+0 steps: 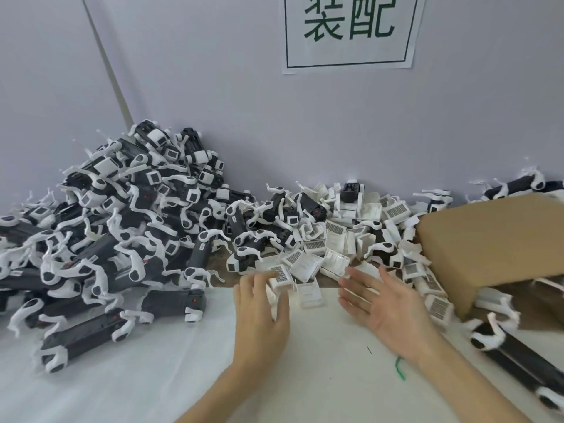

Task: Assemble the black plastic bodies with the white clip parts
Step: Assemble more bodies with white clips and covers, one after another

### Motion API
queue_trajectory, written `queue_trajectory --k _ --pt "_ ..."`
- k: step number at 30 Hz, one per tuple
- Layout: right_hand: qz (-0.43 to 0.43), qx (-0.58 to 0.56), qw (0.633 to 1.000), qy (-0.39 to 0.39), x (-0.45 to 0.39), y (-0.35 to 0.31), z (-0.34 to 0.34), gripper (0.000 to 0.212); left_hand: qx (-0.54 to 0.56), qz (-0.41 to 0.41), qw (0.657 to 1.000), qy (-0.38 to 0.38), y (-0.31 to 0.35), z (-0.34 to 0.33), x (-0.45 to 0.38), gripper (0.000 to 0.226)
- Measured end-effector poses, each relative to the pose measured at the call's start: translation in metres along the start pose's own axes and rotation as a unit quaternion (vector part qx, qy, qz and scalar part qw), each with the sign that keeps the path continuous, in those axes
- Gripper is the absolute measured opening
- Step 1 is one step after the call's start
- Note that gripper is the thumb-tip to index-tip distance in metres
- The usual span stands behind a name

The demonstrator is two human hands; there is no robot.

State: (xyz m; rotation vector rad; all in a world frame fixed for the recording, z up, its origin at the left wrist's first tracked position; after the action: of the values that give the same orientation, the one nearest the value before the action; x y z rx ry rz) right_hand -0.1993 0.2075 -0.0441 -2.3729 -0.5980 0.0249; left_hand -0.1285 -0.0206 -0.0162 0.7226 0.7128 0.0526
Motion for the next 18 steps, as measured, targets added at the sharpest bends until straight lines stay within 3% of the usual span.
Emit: queue_trajectory --k 3,7,9,14,18 --pt "0.005 0.002 1.000 0.006 0.000 0.000 -0.001 0.055 -0.123 0.029 0.992 0.008 -0.015 -0.002 -0.046 0.047" --pt "0.008 0.008 1.000 0.012 0.000 -0.002 -0.002 0.050 -0.299 0.116 0.936 -0.146 -0.043 -0.018 -0.104 0.054" --pt "0.006 0.020 1.000 0.012 0.000 -0.001 -0.003 0.050 -0.303 0.111 0.929 -0.182 -0.051 -0.022 -0.116 0.052" --pt "0.008 0.027 0.999 0.020 0.000 -0.001 -0.002 0.050 -0.186 0.038 0.980 -0.060 -0.031 -0.015 -0.109 0.033" --pt "0.012 0.041 0.999 0.026 -0.001 0.001 -0.002 0.055 -0.065 -0.052 0.996 0.024 0.006 0.005 -0.066 0.040"
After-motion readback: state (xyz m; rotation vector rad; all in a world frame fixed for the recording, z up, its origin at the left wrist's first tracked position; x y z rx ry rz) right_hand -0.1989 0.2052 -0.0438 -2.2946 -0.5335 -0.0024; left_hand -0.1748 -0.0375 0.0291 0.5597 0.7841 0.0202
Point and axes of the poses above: each hand's wrist, its own x-axis away from the middle knuckle, its own z-axis out of the back of the hand, y = z × x, the point moved 6 cm from there along -x, towards the middle knuckle, and after that the axes turned 5 degrees about -x, right-handed, at the moved point
